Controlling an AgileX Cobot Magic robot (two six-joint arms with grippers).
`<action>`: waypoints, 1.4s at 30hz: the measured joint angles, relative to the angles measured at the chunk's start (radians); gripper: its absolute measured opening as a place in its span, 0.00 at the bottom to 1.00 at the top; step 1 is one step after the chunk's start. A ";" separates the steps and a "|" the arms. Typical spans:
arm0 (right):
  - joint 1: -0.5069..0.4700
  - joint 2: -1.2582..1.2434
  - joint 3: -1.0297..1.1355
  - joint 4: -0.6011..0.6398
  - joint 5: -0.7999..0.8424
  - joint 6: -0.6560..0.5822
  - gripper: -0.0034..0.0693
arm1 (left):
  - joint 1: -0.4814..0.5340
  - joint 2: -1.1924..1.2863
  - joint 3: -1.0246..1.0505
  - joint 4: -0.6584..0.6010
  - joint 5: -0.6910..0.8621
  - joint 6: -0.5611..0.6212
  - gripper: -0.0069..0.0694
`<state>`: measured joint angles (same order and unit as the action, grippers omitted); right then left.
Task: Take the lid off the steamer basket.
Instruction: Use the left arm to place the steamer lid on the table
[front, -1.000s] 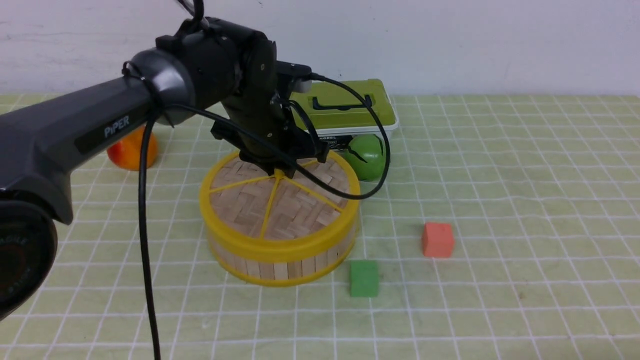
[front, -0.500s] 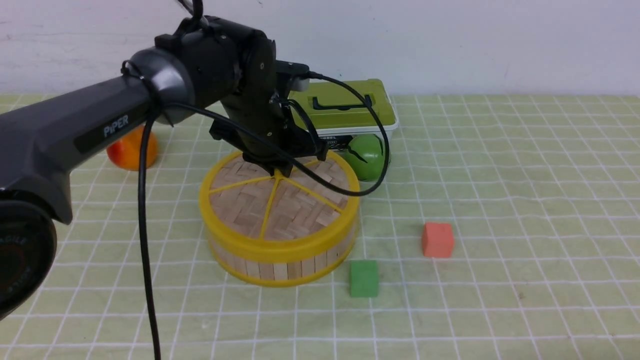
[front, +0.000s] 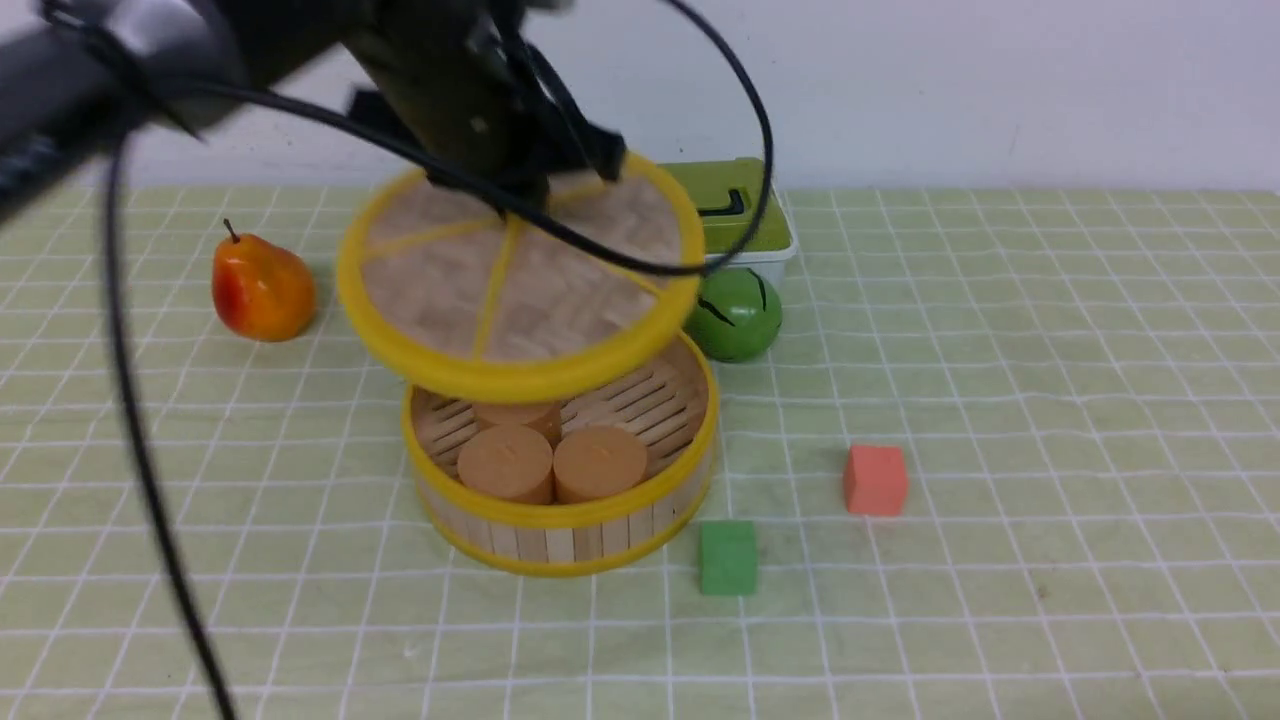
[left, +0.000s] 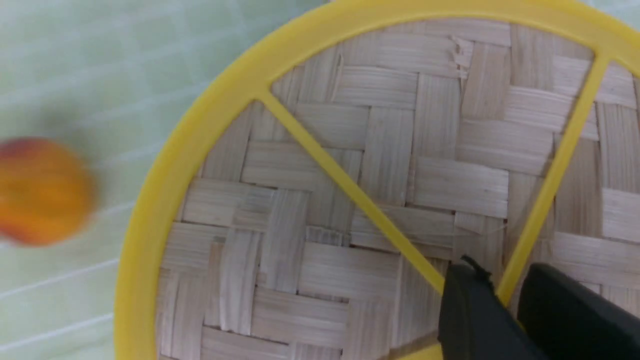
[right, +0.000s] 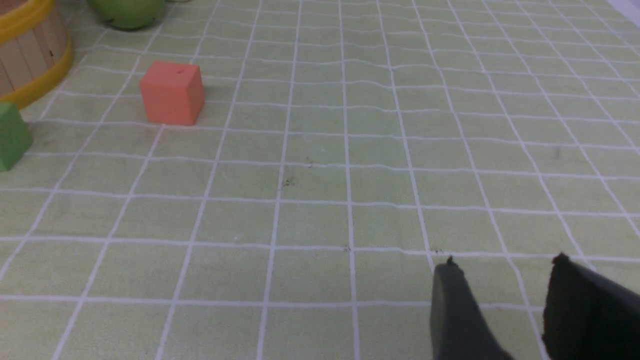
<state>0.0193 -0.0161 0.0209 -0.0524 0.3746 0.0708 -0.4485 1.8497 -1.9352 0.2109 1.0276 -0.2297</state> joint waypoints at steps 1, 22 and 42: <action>0.000 0.000 0.000 0.000 0.000 0.000 0.38 | 0.000 -0.005 0.000 0.006 0.000 -0.001 0.23; 0.000 0.000 0.000 0.000 0.000 0.000 0.38 | 0.369 -0.336 0.829 0.196 -0.441 -0.337 0.23; 0.000 0.000 0.000 0.000 0.000 0.000 0.38 | 0.376 -0.073 0.839 0.350 -0.714 -0.572 0.43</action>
<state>0.0193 -0.0161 0.0209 -0.0524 0.3746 0.0708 -0.0725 1.7768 -1.0962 0.5612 0.3134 -0.8015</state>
